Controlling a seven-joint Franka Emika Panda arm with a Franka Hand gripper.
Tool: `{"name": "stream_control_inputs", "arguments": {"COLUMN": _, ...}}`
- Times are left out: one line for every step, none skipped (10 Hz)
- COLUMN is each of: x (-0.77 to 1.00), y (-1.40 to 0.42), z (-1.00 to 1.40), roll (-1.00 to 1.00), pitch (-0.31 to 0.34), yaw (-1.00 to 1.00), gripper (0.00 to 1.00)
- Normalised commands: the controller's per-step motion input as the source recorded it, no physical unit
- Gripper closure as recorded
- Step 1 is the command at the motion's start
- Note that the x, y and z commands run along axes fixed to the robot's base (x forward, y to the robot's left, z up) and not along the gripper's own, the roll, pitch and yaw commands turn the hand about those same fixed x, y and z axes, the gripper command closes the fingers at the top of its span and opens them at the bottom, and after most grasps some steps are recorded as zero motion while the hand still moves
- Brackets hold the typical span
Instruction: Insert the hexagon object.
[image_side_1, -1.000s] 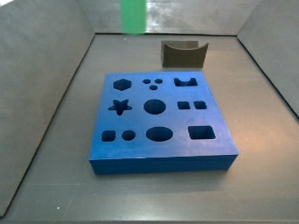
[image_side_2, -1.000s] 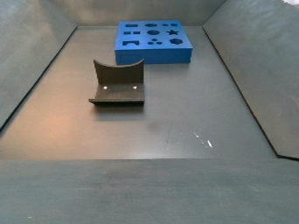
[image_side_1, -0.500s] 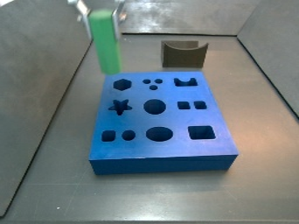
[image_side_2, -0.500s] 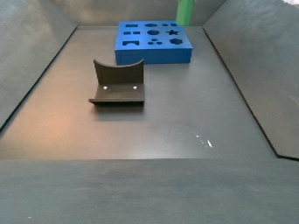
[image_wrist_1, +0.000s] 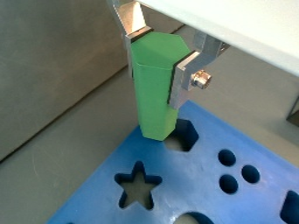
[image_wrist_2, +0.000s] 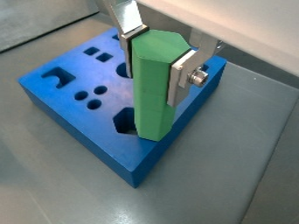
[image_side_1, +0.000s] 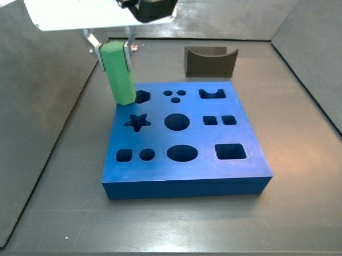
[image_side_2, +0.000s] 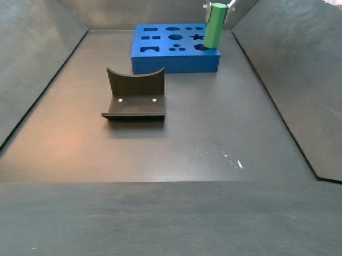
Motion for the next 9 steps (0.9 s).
{"name": "stream_control_inputs", "arguments": {"x": 0.0, "y": 0.04, "z": -0.34, "roll": -0.01, "pitch": -0.086, "yaw": -0.02, "gripper": 1.0}}
{"name": "stream_control_inputs", "arguments": {"x": 0.14, "y": 0.04, "z": -0.43, "roll": 0.0, "pitch": -0.07, "yaw": -0.02, "gripper": 1.0}}
{"name": "stream_control_inputs", "arguments": {"x": 0.35, "y": 0.07, "z": -0.5, "roll": 0.0, "pitch": -0.027, "yaw": -0.04, "gripper": 1.0}}
{"name": "stream_control_inputs", "arguments": {"x": 0.43, "y": 0.1, "z": -0.54, "roll": 0.0, "pitch": 0.0, "yaw": -0.04, "gripper": 1.0}}
{"name": "stream_control_inputs", "arguments": {"x": 0.48, "y": 0.08, "z": -0.56, "roll": 0.0, "pitch": 0.0, "yaw": -0.03, "gripper": 1.0}}
{"name": "stream_control_inputs", "arguments": {"x": 0.51, "y": 0.08, "z": -0.55, "roll": 0.0, "pitch": 0.0, "yaw": -0.01, "gripper": 1.0}}
{"name": "stream_control_inputs", "arguments": {"x": 0.51, "y": 0.06, "z": -0.54, "roll": 0.0, "pitch": 0.0, "yaw": -0.01, "gripper": 1.0}}
{"name": "stream_control_inputs", "arguments": {"x": 0.4, "y": 0.0, "z": -0.51, "roll": 0.0, "pitch": 0.0, "yaw": -0.08, "gripper": 1.0}}
{"name": "stream_control_inputs", "arguments": {"x": 0.34, "y": 0.0, "z": -0.49, "roll": 0.0, "pitch": -0.001, "yaw": -0.12, "gripper": 1.0}}
